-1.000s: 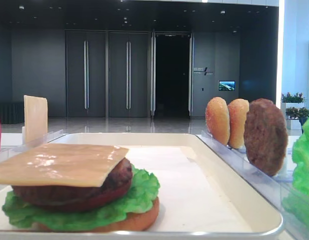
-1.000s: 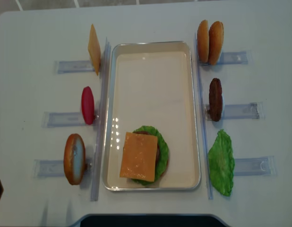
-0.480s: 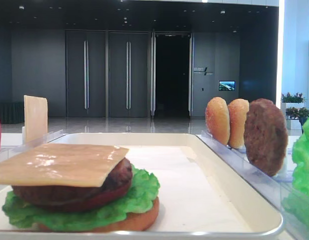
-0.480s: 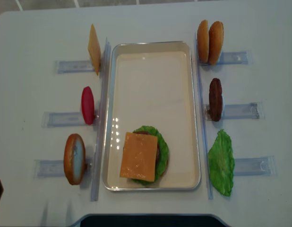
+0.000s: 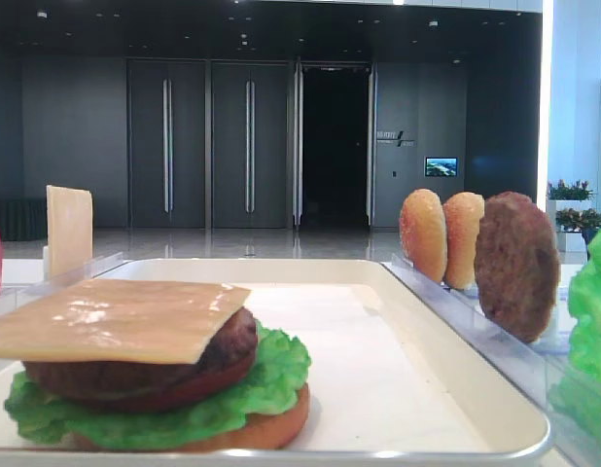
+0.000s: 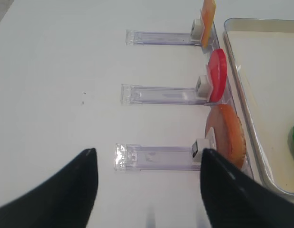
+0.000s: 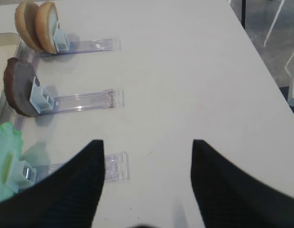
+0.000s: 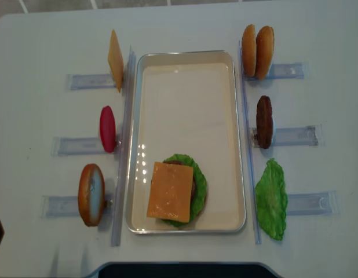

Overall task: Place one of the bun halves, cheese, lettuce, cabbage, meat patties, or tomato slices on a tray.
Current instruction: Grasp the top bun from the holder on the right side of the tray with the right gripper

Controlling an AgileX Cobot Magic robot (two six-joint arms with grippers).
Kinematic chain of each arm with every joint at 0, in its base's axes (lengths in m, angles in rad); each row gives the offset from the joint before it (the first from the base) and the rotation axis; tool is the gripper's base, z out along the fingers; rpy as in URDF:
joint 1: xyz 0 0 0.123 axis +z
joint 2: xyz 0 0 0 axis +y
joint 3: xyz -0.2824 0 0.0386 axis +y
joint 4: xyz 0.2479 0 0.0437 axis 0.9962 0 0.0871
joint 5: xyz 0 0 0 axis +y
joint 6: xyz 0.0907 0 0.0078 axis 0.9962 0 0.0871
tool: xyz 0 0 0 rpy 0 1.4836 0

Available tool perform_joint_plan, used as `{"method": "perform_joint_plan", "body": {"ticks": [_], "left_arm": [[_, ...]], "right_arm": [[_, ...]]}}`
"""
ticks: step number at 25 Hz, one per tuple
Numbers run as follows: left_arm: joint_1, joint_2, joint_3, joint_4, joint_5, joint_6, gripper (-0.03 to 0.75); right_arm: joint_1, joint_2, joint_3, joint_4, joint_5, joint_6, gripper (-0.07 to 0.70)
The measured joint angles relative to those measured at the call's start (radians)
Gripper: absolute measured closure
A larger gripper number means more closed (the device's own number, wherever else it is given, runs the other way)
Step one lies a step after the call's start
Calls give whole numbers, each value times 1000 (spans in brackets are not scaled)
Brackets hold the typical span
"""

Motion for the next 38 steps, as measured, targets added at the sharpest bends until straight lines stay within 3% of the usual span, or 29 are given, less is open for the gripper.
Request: {"method": "perform_joint_plan", "body": {"ticks": [8,14,23,31,38], "left_arm": [[0,0,0,0,0,0,202],[0,0,0,0,0,0,202],[0,0,0,0,0,0,202],[0,0,0,0,0,0,202],[0,0,0,0,0,0,202]], "right_arm": [[0,261,-2,0,-2,-1,216],[0,528,-68,14,-44,-29,216],[0,959,-302,39,-59,-73,216],[10,1216,-534,74,-56,-105,216],[10,1417,-742,88,3,-108,216]]}}
